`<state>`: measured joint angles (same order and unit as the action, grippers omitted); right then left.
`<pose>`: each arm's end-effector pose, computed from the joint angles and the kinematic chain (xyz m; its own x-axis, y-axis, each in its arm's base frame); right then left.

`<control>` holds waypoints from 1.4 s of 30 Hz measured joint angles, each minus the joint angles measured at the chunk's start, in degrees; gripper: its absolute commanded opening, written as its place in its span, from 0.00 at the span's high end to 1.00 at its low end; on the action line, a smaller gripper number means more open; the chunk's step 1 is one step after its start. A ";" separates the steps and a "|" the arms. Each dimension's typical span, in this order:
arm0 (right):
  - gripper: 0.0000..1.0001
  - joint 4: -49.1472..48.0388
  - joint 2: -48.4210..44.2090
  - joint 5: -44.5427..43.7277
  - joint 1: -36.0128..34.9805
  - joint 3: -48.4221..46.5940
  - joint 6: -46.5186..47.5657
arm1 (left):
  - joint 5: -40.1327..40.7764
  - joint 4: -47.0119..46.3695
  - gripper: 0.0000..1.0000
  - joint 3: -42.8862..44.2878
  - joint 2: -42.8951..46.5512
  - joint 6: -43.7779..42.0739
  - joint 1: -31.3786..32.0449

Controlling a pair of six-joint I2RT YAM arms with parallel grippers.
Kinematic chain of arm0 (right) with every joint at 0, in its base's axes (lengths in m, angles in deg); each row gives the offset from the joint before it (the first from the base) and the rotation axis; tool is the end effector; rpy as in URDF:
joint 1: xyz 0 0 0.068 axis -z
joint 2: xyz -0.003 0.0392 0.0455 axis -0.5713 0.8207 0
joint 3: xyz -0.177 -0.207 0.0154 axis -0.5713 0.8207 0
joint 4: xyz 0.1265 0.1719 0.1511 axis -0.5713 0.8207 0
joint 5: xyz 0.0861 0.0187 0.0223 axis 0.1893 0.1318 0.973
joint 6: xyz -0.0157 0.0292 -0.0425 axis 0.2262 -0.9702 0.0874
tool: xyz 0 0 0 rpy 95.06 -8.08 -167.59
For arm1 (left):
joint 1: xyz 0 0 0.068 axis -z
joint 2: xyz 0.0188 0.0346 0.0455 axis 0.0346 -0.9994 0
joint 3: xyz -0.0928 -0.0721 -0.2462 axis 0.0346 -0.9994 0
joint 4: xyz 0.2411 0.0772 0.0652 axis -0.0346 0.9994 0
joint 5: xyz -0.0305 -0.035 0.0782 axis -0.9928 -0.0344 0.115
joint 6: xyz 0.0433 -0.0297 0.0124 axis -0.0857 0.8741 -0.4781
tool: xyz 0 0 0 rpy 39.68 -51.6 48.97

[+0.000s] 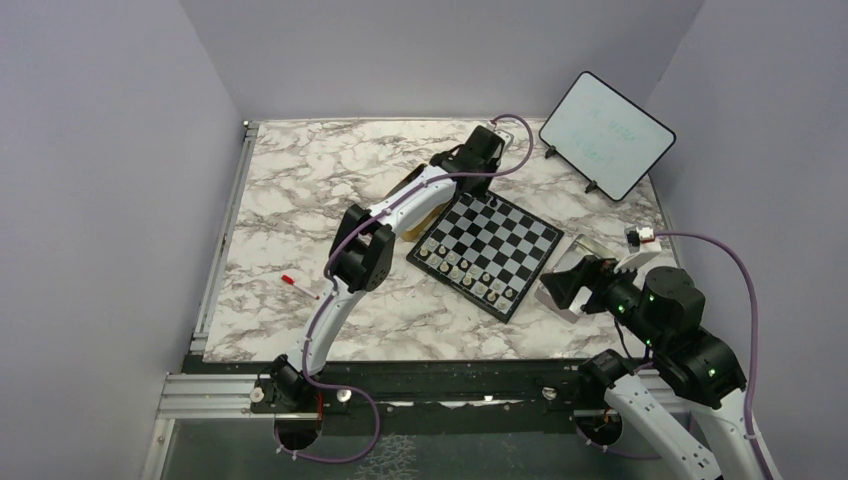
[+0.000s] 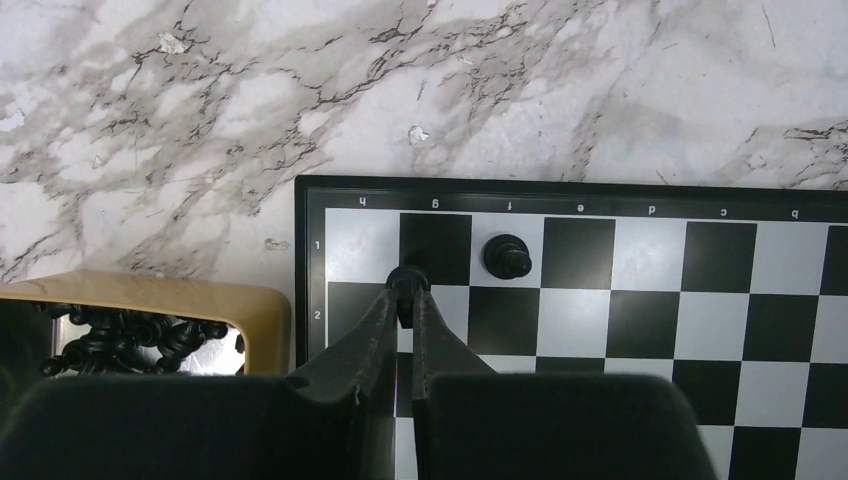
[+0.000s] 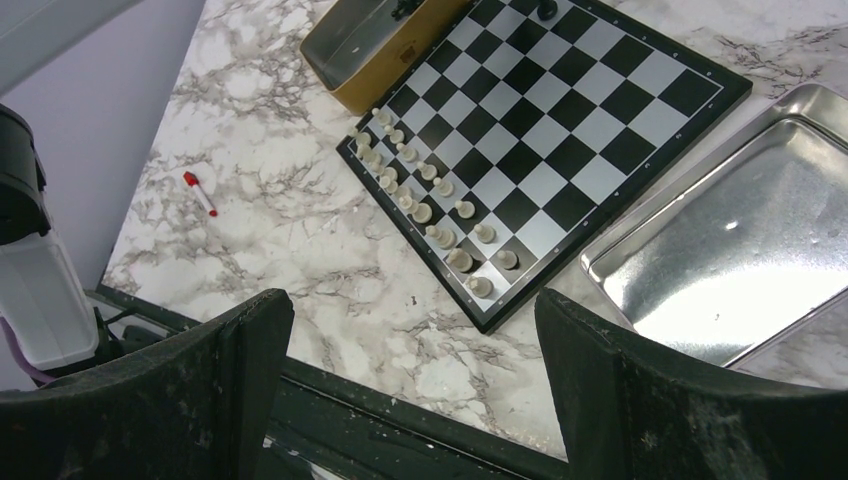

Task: Set up the chess pieces on the board
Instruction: Place the chess piece on the chessboard.

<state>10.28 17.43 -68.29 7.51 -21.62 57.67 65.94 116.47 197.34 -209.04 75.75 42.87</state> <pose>0.0596 0.0305 0.3361 -0.4729 0.2852 -0.8337 -0.2591 0.8594 0.4409 0.4194 -0.3593 0.2198 -0.5841 0.3893 -0.7122 0.5589 0.8292 -0.0051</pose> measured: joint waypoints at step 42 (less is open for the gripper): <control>0.04 0.00 0.55 -0.02 0.00 0.31 0.00 | -0.87 -1.64 0.86 3.06 -3.43 -0.85 0.02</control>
<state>10.28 17.98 -68.32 7.51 -21.32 57.67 65.07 114.83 200.40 -212.47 74.89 42.89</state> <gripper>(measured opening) 0.962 0.141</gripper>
